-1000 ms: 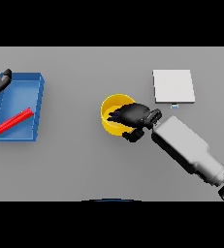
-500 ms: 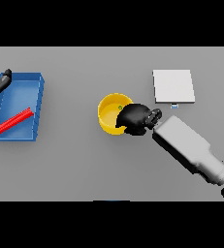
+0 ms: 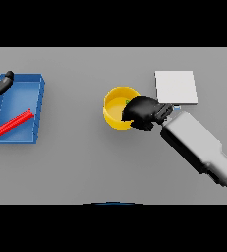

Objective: Pick up the red beaker and tilt it to pour out 1 green nut into yellow bowl. Pick up the yellow bowl and place it on the metallic measuring scale.

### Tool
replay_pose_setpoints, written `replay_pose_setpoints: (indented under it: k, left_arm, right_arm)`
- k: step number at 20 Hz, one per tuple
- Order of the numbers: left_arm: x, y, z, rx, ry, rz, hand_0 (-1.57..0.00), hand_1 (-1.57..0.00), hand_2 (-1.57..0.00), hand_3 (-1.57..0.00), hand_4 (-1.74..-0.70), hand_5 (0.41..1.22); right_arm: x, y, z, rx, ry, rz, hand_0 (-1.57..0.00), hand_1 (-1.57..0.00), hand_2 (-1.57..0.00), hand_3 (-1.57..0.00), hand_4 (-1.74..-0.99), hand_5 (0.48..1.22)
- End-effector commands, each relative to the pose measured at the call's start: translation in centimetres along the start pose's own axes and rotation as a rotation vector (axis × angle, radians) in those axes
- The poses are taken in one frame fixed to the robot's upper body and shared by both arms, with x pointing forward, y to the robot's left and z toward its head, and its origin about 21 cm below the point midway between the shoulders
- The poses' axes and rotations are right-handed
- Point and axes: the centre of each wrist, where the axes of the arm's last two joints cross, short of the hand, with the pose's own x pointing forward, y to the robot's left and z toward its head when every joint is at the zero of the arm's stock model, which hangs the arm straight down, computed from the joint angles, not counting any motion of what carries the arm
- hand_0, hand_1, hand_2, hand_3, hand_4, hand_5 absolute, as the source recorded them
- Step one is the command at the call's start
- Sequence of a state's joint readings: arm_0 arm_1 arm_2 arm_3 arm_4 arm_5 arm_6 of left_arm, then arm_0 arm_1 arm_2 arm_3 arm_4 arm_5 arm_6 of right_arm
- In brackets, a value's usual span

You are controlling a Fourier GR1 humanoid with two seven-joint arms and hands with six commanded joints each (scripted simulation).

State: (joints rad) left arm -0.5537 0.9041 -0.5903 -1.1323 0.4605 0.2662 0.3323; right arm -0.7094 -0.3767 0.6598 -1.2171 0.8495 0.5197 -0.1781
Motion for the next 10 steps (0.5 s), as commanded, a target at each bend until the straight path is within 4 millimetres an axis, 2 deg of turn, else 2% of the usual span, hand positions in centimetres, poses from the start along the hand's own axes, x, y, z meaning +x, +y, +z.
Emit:
replay_pose_setpoints:
  k: [1,5,10]
  left_arm:
    - [0.2,0.3,-0.1,0.007,0.008,0.000,0.00,0.00,0.00,0.00,-0.72,0.693]
    - [0.2,-0.2,-0.1,-0.003,-0.001,-0.016,0.00,0.00,0.00,0.00,-0.72,0.686]
    - [0.4,0.2,0.2,0.011,-0.002,-0.010,0.00,0.00,0.00,0.00,-0.72,0.688]
  right_arm:
    - [0.0,-0.4,0.6,-0.002,0.003,-0.005,-1.56,-1.56,-1.39,-1.28,-1.735,1.217]
    - [-1.0,-2.2,2.7,-0.069,0.054,-0.003,-1.56,-1.56,-1.43,-1.19,-1.739,1.219]
    - [-1.9,-2.3,4.5,-0.092,0.104,0.010,-1.56,-1.57,-1.52,-1.16,-1.740,1.220]
